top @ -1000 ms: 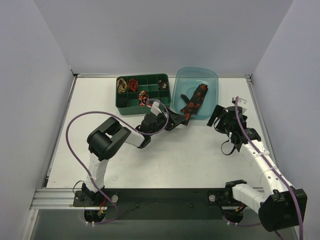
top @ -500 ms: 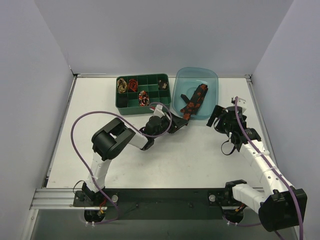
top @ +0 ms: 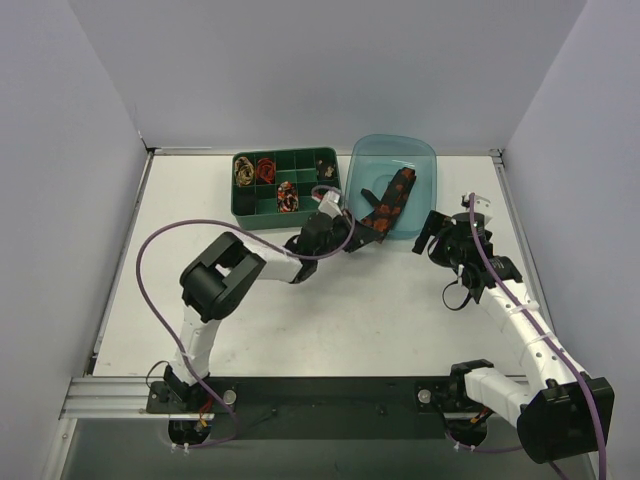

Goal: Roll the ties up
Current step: Pick up the tie from the bin, then place the tie at the center of the board.

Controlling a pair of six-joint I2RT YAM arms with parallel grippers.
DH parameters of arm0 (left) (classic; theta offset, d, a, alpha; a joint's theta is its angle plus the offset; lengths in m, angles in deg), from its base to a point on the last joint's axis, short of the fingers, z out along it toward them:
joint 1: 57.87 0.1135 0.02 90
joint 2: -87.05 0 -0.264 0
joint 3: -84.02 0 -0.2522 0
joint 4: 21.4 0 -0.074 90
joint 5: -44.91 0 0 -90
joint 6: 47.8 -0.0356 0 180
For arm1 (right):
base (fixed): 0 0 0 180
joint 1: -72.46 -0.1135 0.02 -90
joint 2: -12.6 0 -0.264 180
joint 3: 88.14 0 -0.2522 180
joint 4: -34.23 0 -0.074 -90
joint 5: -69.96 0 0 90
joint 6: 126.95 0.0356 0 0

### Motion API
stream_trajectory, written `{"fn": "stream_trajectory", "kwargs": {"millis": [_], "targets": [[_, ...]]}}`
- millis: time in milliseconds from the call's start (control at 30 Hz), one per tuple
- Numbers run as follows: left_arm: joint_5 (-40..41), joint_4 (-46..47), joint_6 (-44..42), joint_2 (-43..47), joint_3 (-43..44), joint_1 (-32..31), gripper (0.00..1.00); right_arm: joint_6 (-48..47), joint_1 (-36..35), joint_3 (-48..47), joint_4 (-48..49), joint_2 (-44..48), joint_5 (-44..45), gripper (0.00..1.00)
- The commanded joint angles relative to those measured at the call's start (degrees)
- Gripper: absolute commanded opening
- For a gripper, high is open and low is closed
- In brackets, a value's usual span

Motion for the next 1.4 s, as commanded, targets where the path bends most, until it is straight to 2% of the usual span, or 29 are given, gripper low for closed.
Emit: {"fn": "stream_trajectory", "kwargs": {"millis": [0,33,67,133,367,567,733,833,1000,1200,1367], "targets": [[-7.83,-17.39,-12.27,9.4,14.22,1.29,0.0,-0.01,0.24,-1.19,-0.55,-0.39,-0.98,0.99],[-8.55,-21.78,-14.23,11.15,20.34,1.38,0.0,0.25,0.24,-1.36,-0.55,-0.48,-1.07,0.99],[-9.34,-29.05,-16.16,12.21,22.75,1.38,0.0,0.34,0.24,-1.28,-0.46,-0.56,-1.33,0.99],[-11.01,-34.45,-21.35,15.89,26.97,1.47,0.0,-0.01,0.24,-1.98,-0.46,-0.56,-2.21,0.99],[-17.17,-53.0,-31.98,31.89,24.11,2.96,0.0,0.6,0.42,-1.71,2.7,1.81,-6.69,1.0],[-17.6,-71.38,-38.58,47.89,23.57,5.59,0.0,6.57,0.68,-4.69,3.4,1.37,-17.66,1.0],[-19.1,-84.8,-41.66,56.68,28.83,8.15,0.0,13.6,0.68,-8.83,2.62,-3.54,-26.62,1.0],[-19.1,-89.74,-43.34,59.23,33.22,8.32,0.0,15.28,-0.11,-10.85,2.53,-5.74,-28.66,0.98],[-22.18,-91.26,-44.31,61.35,38.77,8.59,0.0,17.04,-2.91,-14.45,1.65,-8.73,-30.6,0.93],[-26.66,-93.45,-45.8,61.0,45.01,8.59,0.0,20.03,-6.26,-16.92,-0.37,-14.09,-32.09,0.95],[-28.94,-95.13,-46.16,61.44,46.69,8.59,0.0,24.33,-7.23,-16.48,2.87,-18.75,-33.67,0.97]]}}
